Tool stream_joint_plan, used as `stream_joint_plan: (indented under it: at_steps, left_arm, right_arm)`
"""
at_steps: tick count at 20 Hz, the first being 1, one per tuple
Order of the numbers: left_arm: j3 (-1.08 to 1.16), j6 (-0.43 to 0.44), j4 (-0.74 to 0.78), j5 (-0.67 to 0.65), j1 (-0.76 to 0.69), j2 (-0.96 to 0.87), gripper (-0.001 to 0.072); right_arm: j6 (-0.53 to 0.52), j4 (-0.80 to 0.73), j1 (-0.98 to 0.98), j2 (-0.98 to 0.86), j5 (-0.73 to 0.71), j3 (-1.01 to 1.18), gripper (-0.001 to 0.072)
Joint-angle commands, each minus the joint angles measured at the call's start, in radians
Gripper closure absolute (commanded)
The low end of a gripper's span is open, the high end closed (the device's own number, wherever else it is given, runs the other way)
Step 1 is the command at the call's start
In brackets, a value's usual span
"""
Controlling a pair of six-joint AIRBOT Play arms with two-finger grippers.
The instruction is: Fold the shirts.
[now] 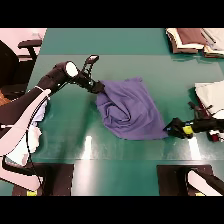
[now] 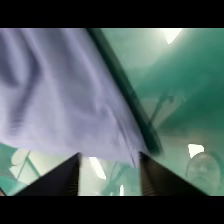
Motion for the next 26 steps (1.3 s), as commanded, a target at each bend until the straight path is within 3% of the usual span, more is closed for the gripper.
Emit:
stream_joint_plan:
  at_steps: [1, 3, 4, 11, 12, 13, 14, 18, 22, 23, 25, 26]
  left_arm:
    - [0.003, 0.001, 0.008, -0.026, 0.001, 0.0, 0.0682]
    - [0.005, 0.0, 0.03, -0.053, 0.001, 0.002, 0.0682]
    - [0.006, -0.001, 0.048, -0.063, 0.001, 0.009, 0.0683]
    - [0.051, 0.0, 0.149, -0.084, 0.001, 0.154, 0.0683]
    - [0.052, -0.001, 0.149, -0.093, 0.001, 0.162, 0.0682]
    - [0.052, 0.0, 0.15, -0.107, 0.001, 0.164, 0.0682]
    - [0.051, 0.0, 0.154, -0.121, 0.001, 0.164, 0.0683]
    - [0.051, 0.0, 0.157, -0.139, 0.001, 0.164, 0.0682]
    - [0.051, 0.0, 0.158, -0.139, 0.001, 0.164, 0.0682]
    - [0.051, 0.0, 0.158, -0.139, 0.001, 0.164, 0.0682]
    - [0.051, 0.0, 0.158, -0.141, 0.001, 0.164, 0.0682]
    - [0.058, 0.0, 0.172, -0.157, 0.001, 0.167, 0.0682]
  right_arm:
    - [-0.002, 0.019, 0.106, -0.098, -0.111, -0.015, 0.0448]
    - [-0.002, 0.012, 0.131, -0.133, -0.118, 0.036, 0.0659]
    - [-0.002, 0.011, 0.134, -0.137, -0.116, 0.065, 0.0697]
    - [0.0, -0.102, 0.125, 0.031, -0.045, 0.264, 0.0697]
    - [-0.001, -0.118, 0.109, 0.036, -0.016, 0.27, 0.0686]
    - [-0.001, -0.118, 0.091, 0.031, 0.006, 0.262, 0.0518]
    - [-0.001, -0.118, 0.062, 0.017, 0.019, 0.243, 0.0293]
    - [-0.048, -0.078, 0.002, -0.098, 0.026, 0.136, 0.0276]
    - [-0.1, 0.047, 0.071, -0.202, -0.059, 0.099, 0.0284]
    - [-0.1, 0.055, 0.097, -0.218, -0.072, 0.111, 0.0368]
    - [-0.1, 0.043, 0.142, -0.236, -0.081, 0.158, 0.0682]
    - [-0.1, 0.041, 0.153, -0.23, -0.078, 0.193, 0.0697]
